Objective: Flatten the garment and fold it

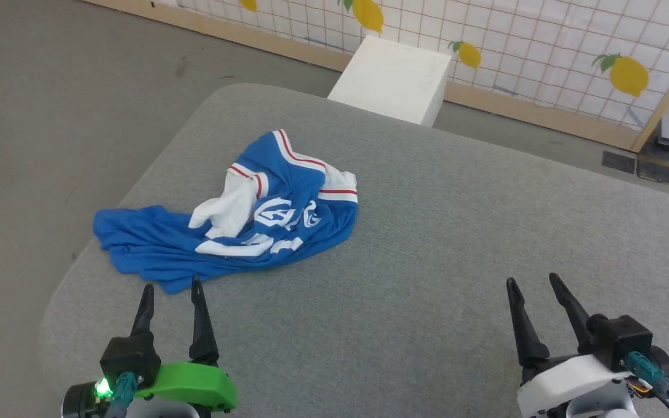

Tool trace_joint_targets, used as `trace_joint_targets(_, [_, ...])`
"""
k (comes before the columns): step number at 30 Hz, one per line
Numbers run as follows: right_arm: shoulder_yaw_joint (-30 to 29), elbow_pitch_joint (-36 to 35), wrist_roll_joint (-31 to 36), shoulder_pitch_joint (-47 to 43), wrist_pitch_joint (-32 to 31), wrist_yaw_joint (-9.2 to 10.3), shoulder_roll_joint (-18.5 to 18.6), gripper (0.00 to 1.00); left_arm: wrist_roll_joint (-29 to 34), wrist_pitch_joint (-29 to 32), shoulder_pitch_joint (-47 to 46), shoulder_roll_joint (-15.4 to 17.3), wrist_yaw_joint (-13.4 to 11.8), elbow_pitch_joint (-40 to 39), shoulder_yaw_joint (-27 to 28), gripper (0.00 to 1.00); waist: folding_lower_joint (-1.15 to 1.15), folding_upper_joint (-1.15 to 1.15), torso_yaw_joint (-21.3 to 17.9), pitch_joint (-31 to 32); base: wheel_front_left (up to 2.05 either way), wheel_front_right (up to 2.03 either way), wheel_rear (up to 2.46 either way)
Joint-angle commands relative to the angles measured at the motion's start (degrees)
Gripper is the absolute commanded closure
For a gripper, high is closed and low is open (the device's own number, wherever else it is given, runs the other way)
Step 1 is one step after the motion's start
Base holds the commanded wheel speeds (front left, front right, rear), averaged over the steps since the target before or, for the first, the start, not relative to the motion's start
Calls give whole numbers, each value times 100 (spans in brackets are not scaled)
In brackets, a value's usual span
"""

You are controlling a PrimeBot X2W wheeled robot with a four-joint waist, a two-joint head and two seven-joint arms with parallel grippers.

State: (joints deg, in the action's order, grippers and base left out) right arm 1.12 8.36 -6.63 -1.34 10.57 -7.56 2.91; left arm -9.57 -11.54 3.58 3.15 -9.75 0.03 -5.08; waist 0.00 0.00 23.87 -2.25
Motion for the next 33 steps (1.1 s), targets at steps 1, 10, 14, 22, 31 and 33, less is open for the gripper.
trace_joint_targets(1, [6, 26, -31, -96, 55, 6, -2, 0, -55, -67, 117, -22, -63, 11, -20, 0, 0, 0, 55, 5, 0, 0, 0])
trace_joint_targets(10, [39, 81, -100, -149, 132, 7, -2, 0, -101, -174, 181, -24, -109, 56, -42, 0, 0, 0, 259, 28, 0, 0, 0])
trace_joint_targets(14, [53, 120, -111, -152, 167, 7, -3, 0, -148, -221, 201, -25, -138, 79, -67, 0, 0, 0, 346, 22, 0, 0, 0])
trace_joint_targets(22, [42, 165, -150, -186, 256, 7, -3, 0, -183, -315, 232, -27, -219, 122, -103, 0, 0, 0, 523, 18, 0, 0, 0])
trace_joint_targets(31, [36, 115, -87, -148, 275, 8, -3, 0, -189, -346, 244, -27, -260, 144, -83, 0, 0, 0, 572, -10, 0, 0, 0])
trace_joint_targets(33, [27, 104, -59, -146, 271, 8, -3, 0, -166, -346, 244, -27, -253, 156, -84, 0, 0, 0, 573, -8, 0, 0, 0])
